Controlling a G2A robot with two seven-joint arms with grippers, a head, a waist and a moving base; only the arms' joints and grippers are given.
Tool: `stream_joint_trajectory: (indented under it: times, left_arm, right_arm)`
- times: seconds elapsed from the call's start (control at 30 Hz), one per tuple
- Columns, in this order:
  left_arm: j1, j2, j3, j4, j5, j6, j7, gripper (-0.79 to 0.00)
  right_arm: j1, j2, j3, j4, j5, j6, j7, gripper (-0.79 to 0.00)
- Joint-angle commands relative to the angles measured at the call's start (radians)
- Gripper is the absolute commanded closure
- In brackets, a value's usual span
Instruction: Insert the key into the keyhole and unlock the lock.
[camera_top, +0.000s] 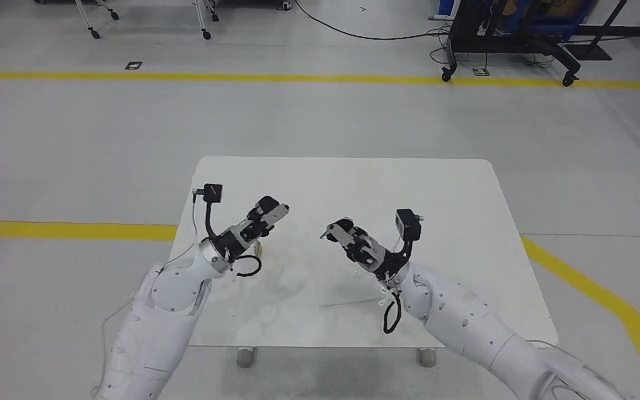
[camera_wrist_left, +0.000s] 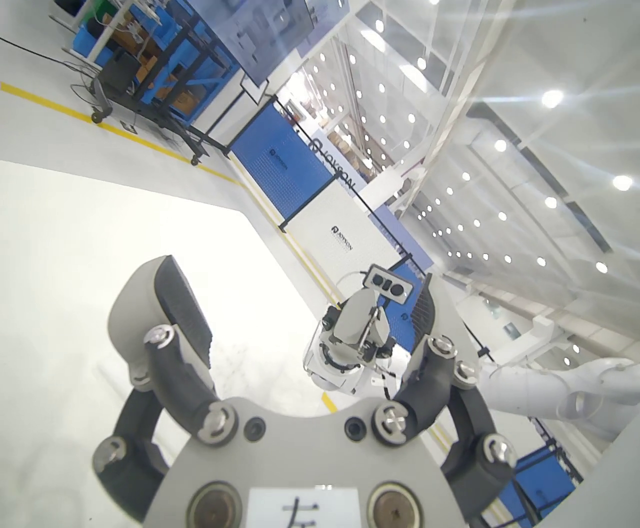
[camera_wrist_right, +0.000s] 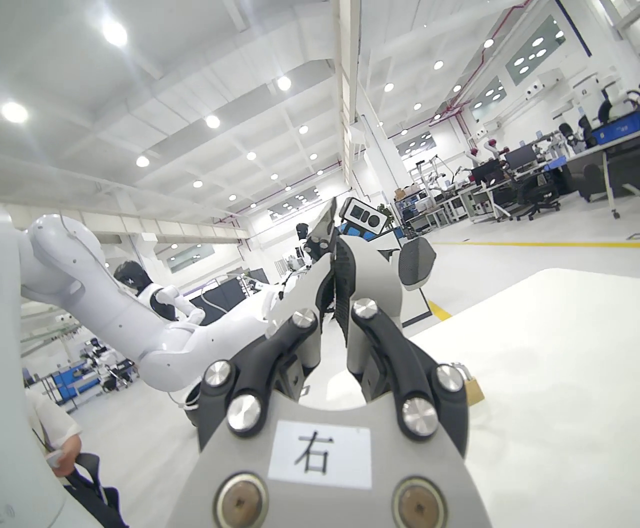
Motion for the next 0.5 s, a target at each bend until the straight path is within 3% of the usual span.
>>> stream_joint_trajectory:
  times: [0.0,0.1,0.17,0.23,0.33,0.47]
  left_arm:
    - [-0.008,0.0,0.013,0.008,0.005,-0.01,-0.013,-0.785]
    - [-0.02,-0.002,0.033,0.02,0.001,-0.015,-0.027,-0.763]
    - [-0.027,-0.002,0.043,0.026,0.012,-0.016,-0.032,-0.668]
    - [-0.031,-0.003,0.053,0.028,0.02,-0.019,-0.036,-0.517]
    - [-0.037,-0.002,0.062,0.032,0.023,-0.021,-0.055,-0.403]
    - [-0.042,-0.001,0.075,0.034,0.0,-0.025,-0.086,-0.369]
  right_arm:
    - [0.016,-0.003,-0.025,0.021,0.13,0.0,0.112,0.0]
    - [0.043,-0.008,-0.046,0.032,0.283,0.0,0.25,0.0]
    - [0.053,-0.011,-0.047,0.024,0.346,0.0,0.307,0.0]
    - [0.055,-0.012,-0.042,0.021,0.386,0.0,0.347,0.0]
    - [0.052,-0.015,-0.029,0.02,0.42,0.0,0.384,0.0]
    - [0.045,-0.023,-0.01,0.035,0.443,0.0,0.406,0.0]
